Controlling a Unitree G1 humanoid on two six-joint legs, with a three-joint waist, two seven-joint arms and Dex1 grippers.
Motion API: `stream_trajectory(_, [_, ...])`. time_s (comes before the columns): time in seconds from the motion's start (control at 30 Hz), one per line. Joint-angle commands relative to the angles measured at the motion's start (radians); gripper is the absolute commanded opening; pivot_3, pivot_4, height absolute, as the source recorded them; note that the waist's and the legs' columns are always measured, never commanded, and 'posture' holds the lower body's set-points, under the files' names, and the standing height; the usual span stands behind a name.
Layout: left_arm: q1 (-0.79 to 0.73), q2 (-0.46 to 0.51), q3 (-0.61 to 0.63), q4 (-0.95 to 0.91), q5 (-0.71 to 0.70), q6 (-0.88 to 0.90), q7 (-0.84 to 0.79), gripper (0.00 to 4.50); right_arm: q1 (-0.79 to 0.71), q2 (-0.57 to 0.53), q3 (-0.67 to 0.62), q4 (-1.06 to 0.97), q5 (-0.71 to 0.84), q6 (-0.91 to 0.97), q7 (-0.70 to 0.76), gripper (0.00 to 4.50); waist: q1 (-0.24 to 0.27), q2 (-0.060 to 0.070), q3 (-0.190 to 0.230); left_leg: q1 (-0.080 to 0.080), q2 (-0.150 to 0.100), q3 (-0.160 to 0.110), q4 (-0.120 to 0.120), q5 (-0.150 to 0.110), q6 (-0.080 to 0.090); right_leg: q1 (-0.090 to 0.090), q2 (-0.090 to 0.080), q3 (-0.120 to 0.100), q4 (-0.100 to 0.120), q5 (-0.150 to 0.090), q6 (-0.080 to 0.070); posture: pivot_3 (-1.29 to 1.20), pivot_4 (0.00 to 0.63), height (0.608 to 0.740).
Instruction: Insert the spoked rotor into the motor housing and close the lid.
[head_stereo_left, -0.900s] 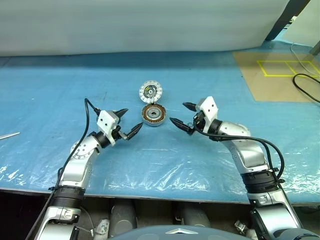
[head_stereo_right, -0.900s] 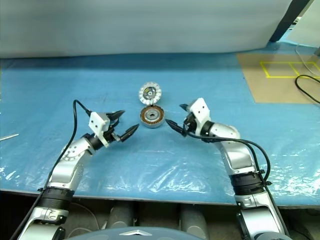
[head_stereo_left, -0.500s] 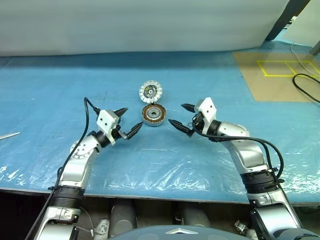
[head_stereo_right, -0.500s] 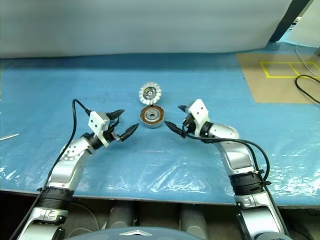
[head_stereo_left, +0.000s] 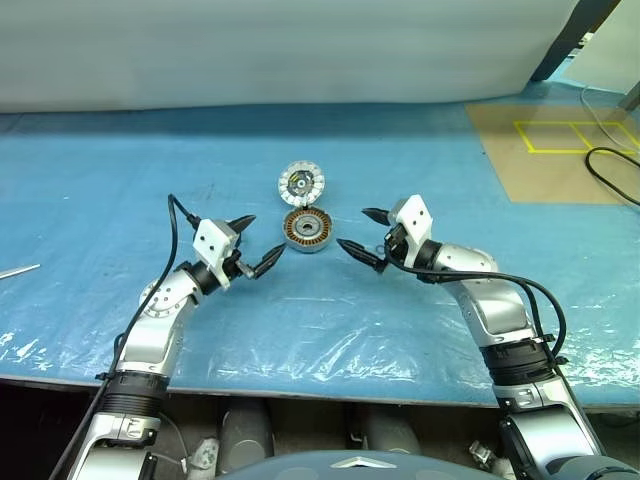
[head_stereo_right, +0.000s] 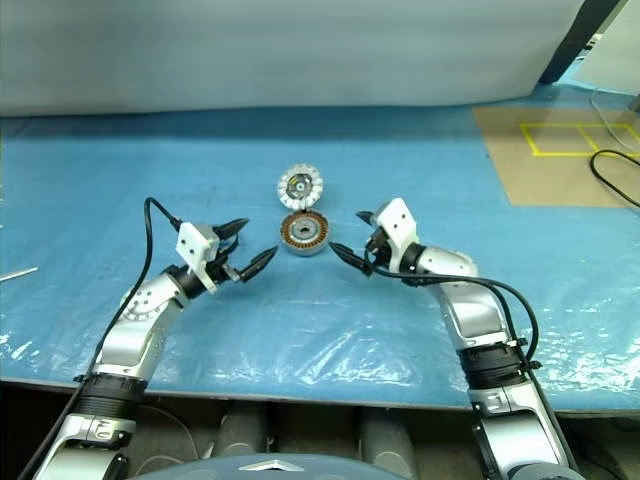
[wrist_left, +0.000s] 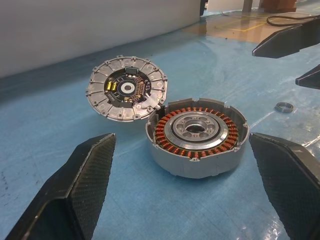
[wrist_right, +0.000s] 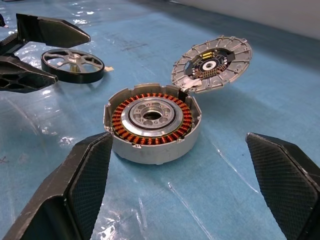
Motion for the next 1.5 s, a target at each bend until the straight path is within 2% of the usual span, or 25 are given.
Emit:
stream_trajectory(0.03, [-0.009, 0.01, 0.014, -0.035, -0.003, -0.007, 0.002, 4.5, -0.02, 0.002, 0.0, -0.015, 0.002, -0.02, 0.005, 4.48, 0.0, 0.0, 0.0, 0.0, 0.0, 0.0, 0.0, 0.0, 0.0, 0.0, 0.0, 0.0, 0.0, 0.0, 0.0, 0.0, 0.15, 0.74])
stream_trajectory(0.17, [-0.007, 0.01, 0.014, -0.033, -0.003, -0.007, 0.002, 4.5, -0.029, 0.0, 0.012, -0.025, -0.004, -0.013, 0.011, 4.48, 0.0, 0.0, 0.0, 0.0, 0.0, 0.0, 0.0, 0.0, 0.0, 0.0, 0.0, 0.0, 0.0, 0.0, 0.0, 0.0, 0.15, 0.74])
stream_trajectory(0.27, [0.0, 0.015, 0.016, -0.025, 0.0, -0.01, 0.0, 4.5, -0.108, 0.006, 0.075, -0.002, -0.038, -0.02, 0.052, 4.48, -0.005, 0.0, 0.0, 0.0, 0.0, 0.0, 0.0, 0.0, 0.0, 0.0, 0.0, 0.0, 0.0, 0.0, 0.0, 0.0, 0.15, 0.74])
stream_trajectory(0.5, [0.05, 0.027, 0.024, -0.083, -0.002, -0.008, 0.01, 4.5, -0.396, 0.004, 0.291, 0.189, -0.176, -0.135, 0.261, 4.48, -0.006, 0.0, 0.0, 0.0, 0.001, 0.0, 0.003, 0.0, 0.0, 0.0, 0.0, 0.0, 0.004, 0.0, -0.001, 0.0, 0.15, 0.74])
stream_trajectory(0.77, [0.217, 0.072, 0.033, -0.259, -0.032, 0.035, 0.001, 4.5, -0.553, 0.018, 0.407, 0.467, -0.31, -0.27, 0.39, 4.48, -0.001, 0.0, 0.0, -0.003, 0.002, 0.0, 0.004, 0.0, 0.004, 0.0, 0.0, -0.002, 0.003, 0.0, -0.002, 0.0, 0.15, 0.74])
stream_trajectory(0.97, [0.253, 0.063, 0.037, -0.28, -0.022, 0.039, 0.036, 4.5, -0.592, 0.06, 0.395, 0.604, -0.339, -0.337, 0.393, 4.48, -0.004, 0.0, 0.0, 0.0, 0.003, 0.0, 0.006, -0.002, 0.003, 0.0, 0.0, -0.002, 0.007, -0.001, -0.003, 0.0, 0.15, 0.74])
stream_trajectory(1.3, [0.215, 0.039, 0.019, -0.238, -0.013, 0.037, 0.062, 4.5, -0.554, 0.07, 0.396, 0.577, -0.368, -0.366, 0.399, 4.48, -0.004, 0.0, 0.0, 0.0, 0.003, 0.0, 0.009, -0.002, 0.004, -0.001, 0.0, -0.001, 0.01, -0.001, -0.003, 0.0, 0.15, 0.74])
stream_trajectory(1.4, [0.204, 0.034, 0.016, -0.228, -0.011, 0.036, 0.063, 4.5, -0.542, 0.076, 0.399, 0.583, -0.378, -0.36, 0.389, 3.89, -0.004, 0.0, 0.0, 0.0, 0.003, 0.0, 0.009, -0.002, 0.004, -0.001, 0.0, -0.001, 0.01, -0.001, -0.004, 0.0, 0.15, 0.74])
stream_trajectory(1.5, [0.197, 0.023, 0.014, -0.222, -0.011, 0.035, 0.069, 4.5, -0.534, 0.092, 0.402, 0.634, -0.406, -0.372, 0.344, 2.88, -0.004, 0.0, 0.0, -0.001, 0.004, 0.0, 0.009, -0.002, 0.004, -0.001, 0.0, -0.001, 0.01, -0.001, -0.004, 0.0, 0.15, 0.74])
